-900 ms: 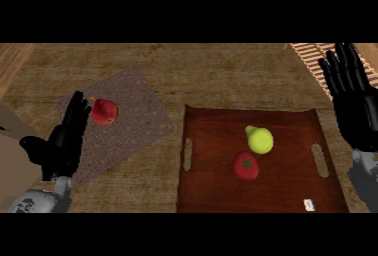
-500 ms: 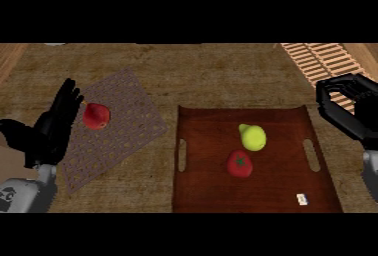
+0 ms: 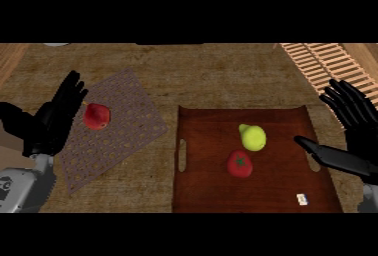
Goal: Pick the tomato from the tray and place it in the tiered shelf
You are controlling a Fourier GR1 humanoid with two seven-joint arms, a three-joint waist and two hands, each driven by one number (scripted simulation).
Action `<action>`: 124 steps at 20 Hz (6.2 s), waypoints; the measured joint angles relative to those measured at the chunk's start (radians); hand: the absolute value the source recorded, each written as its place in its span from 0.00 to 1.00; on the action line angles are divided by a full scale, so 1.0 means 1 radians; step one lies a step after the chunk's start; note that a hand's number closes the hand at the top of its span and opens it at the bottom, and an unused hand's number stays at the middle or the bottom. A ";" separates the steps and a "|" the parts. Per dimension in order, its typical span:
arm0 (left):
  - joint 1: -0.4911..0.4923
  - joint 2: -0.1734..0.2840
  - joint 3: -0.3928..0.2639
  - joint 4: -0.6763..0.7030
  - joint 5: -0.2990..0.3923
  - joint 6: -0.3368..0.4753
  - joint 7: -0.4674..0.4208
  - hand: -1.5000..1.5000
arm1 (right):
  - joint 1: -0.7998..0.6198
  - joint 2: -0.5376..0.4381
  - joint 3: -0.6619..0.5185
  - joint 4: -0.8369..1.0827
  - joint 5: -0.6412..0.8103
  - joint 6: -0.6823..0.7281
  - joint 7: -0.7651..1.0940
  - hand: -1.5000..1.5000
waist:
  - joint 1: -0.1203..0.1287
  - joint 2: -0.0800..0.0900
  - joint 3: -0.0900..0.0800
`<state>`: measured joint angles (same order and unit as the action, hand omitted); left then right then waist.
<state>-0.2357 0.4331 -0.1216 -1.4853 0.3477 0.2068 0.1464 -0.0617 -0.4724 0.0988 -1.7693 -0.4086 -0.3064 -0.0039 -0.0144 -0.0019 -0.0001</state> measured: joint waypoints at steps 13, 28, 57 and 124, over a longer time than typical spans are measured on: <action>-0.033 -0.013 -0.011 0.001 -0.011 -0.018 0.019 0.50 | -0.102 -0.482 0.241 -0.221 0.307 0.187 0.608 0.00 | 0.036 0.000 -0.010; -0.038 -0.046 -0.003 0.025 -0.039 -0.028 0.005 0.50 | -0.475 -0.216 0.635 -0.136 0.598 0.331 1.141 0.00 | 0.036 0.003 -0.003; -0.024 -0.067 0.063 0.023 -0.073 -0.067 0.019 0.50 | -0.410 0.056 0.710 0.107 0.837 0.421 1.150 0.00 | 0.014 0.000 0.000; 0.007 -0.158 0.155 -0.035 -0.174 -0.149 0.064 0.50 | -0.779 0.151 -0.111 -0.013 1.156 0.492 0.965 1.00 | 0.012 0.001 0.000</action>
<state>-0.2285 0.2748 0.0335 -1.5199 0.1734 0.0581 0.2103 -0.8408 -0.3217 -0.0118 -1.7828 0.7469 0.1855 0.9613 -0.0021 -0.0012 -0.0003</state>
